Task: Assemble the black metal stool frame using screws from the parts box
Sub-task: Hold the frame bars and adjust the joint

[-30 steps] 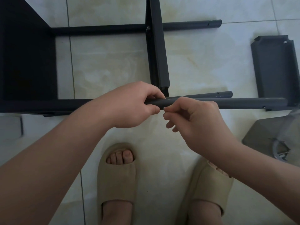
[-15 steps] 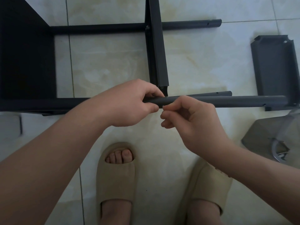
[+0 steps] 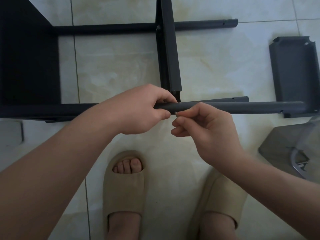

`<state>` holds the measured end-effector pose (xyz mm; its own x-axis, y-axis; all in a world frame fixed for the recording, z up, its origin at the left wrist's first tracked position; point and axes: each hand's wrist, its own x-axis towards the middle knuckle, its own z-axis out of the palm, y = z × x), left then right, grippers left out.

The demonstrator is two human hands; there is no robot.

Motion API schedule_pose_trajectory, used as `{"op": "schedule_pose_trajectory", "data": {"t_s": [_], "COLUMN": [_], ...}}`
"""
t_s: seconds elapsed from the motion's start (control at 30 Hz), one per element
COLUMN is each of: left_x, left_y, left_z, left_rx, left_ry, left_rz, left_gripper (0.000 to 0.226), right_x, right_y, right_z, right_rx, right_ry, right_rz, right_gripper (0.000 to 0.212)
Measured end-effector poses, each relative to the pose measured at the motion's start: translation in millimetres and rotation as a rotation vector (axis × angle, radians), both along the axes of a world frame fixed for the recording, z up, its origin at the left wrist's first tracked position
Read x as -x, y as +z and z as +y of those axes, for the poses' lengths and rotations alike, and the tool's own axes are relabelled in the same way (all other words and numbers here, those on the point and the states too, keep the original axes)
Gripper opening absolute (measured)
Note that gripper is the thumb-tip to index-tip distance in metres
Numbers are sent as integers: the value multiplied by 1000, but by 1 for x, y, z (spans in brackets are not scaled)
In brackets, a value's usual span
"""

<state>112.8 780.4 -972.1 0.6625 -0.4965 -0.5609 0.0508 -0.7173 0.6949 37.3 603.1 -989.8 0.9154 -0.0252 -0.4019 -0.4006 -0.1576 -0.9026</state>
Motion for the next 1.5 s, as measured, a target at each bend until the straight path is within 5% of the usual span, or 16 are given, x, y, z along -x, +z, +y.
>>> {"op": "schedule_pose_trajectory", "data": {"t_s": [0.27, 0.57, 0.93, 1.13, 1.5], "left_x": [1, 1, 1, 1, -1], "left_y": [0, 2, 3, 4, 4], "left_z": [-2, -1, -2, -2, -2], "left_rx": [-4, -8, -11, -7, 19], "left_ry": [-2, 2, 6, 11, 26], "left_rz": [3, 7, 14, 2, -2], "left_gripper": [20, 17, 17, 18, 21], "right_x": [3, 4, 1, 2, 1], "right_y": [-1, 0, -2, -3, -2], "right_z": [2, -1, -2, 0, 6], "right_rx": [58, 364, 496, 278, -55], "right_ry": [6, 212, 322, 151, -33], "right_rz": [-25, -277, -472, -191, -64], "right_gripper": [15, 5, 8, 14, 17]}}
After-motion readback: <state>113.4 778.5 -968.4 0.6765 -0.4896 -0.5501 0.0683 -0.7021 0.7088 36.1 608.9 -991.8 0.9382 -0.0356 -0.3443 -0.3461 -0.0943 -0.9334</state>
